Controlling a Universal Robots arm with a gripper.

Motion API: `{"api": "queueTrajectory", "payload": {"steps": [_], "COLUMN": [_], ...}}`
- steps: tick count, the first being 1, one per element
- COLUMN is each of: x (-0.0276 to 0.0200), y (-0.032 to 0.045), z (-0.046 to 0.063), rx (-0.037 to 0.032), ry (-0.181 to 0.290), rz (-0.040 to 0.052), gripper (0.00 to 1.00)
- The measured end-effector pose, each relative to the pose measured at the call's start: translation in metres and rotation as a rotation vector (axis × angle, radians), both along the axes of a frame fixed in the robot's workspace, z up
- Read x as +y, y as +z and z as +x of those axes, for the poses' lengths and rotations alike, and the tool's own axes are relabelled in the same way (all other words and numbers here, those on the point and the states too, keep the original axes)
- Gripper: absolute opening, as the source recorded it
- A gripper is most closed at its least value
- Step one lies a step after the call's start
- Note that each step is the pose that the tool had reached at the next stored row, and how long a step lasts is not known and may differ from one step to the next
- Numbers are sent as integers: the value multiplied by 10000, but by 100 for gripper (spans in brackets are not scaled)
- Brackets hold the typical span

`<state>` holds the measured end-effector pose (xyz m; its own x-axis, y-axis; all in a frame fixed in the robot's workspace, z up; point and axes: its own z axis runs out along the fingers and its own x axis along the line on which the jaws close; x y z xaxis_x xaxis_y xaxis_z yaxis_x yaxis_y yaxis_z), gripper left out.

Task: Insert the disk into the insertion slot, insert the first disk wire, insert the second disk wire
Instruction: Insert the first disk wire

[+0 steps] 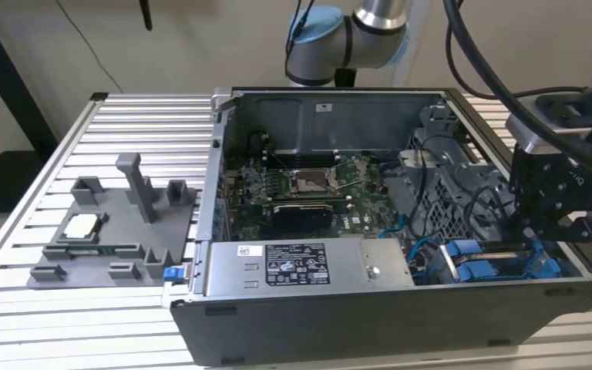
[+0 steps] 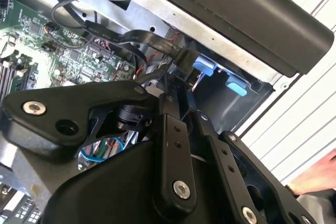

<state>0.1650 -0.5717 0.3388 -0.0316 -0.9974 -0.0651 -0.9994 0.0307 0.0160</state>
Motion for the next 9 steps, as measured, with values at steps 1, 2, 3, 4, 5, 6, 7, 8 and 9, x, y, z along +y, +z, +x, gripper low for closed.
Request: {"api": "queueTrajectory", "payload": {"steps": [1, 2, 3, 4, 5, 6, 7, 8, 9], "x": [0, 0, 0, 0, 0, -2, -2, -5, -6], "y": [-5, -9, -13, -17, -24, -29, -36, -44, -42], "z": [1, 3, 6, 8, 13, 16, 19, 20, 22], "rx": [1, 1, 1, 1, 1, 1, 1, 3, 2], "ry": [-1, -2, -1, -2, -4, -9, -11, -19, -26], "rz": [-1, 0, -1, 1, 2, -1, 11, 24, 17], "gripper": [19, 19, 19, 19, 19, 19, 19, 19, 19]}}
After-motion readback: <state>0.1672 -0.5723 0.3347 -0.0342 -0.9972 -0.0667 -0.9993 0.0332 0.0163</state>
